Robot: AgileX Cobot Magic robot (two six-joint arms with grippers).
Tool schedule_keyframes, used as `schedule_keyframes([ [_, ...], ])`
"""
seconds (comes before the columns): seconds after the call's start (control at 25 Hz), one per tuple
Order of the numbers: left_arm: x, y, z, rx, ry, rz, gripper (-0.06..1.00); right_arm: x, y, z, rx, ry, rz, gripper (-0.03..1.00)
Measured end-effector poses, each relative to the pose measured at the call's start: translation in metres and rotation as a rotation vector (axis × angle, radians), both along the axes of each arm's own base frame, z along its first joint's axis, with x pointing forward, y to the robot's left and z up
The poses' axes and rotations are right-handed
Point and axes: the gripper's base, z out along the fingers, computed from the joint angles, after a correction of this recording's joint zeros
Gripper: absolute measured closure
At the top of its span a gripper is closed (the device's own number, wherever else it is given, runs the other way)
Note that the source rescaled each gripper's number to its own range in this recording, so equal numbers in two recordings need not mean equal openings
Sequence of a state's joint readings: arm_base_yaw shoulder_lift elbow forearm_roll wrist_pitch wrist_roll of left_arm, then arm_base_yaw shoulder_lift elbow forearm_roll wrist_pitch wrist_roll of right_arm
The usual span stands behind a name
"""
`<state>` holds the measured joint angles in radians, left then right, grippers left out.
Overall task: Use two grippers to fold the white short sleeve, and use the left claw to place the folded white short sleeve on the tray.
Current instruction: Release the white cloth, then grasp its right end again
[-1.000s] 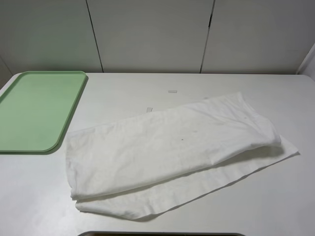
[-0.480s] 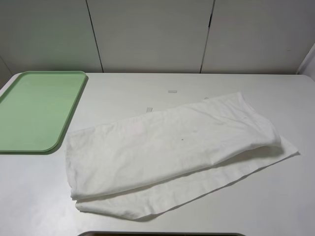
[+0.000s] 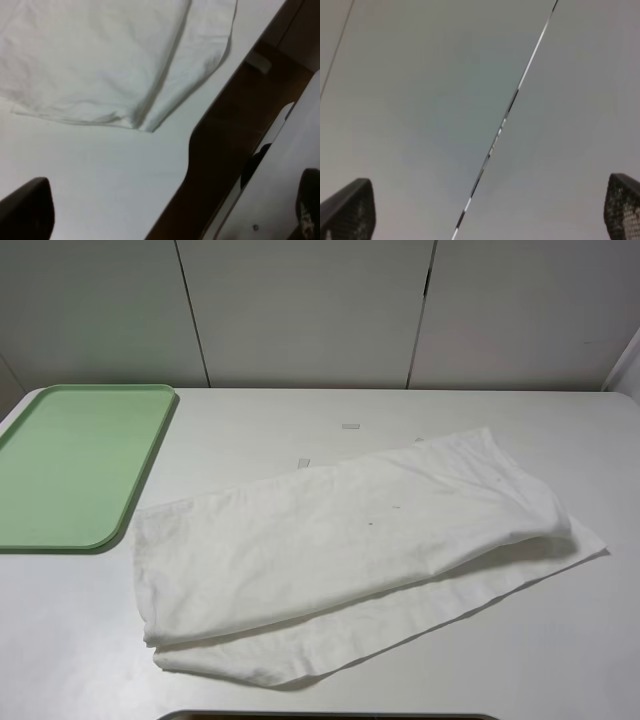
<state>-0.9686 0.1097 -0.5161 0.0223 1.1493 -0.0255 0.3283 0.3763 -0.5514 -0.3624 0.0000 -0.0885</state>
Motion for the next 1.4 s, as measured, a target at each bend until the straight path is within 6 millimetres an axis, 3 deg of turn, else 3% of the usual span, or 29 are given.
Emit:
schedule_keyframes([
  [0.72,0.005,-0.006,-0.004,-0.040,-0.034,0.013,-0.02,0.002,-0.001,-0.005,-0.008,0.052,-0.018,-0.03],
  [0.8,0.005,-0.006,-0.004,-0.039,-0.035,0.074,-0.02,0.002,-0.001,-0.005,0.005,0.058,-0.014,-0.03],
  [1.08,0.006,-0.004,-0.003,-0.039,-0.057,0.550,-0.02,0.002,-0.001,-0.005,0.053,0.074,0.001,-0.03],
  [1.4,-0.007,0.000,-0.004,-0.088,-0.152,0.765,-0.02,0.002,0.000,-0.007,0.196,0.146,0.043,-0.03],
])
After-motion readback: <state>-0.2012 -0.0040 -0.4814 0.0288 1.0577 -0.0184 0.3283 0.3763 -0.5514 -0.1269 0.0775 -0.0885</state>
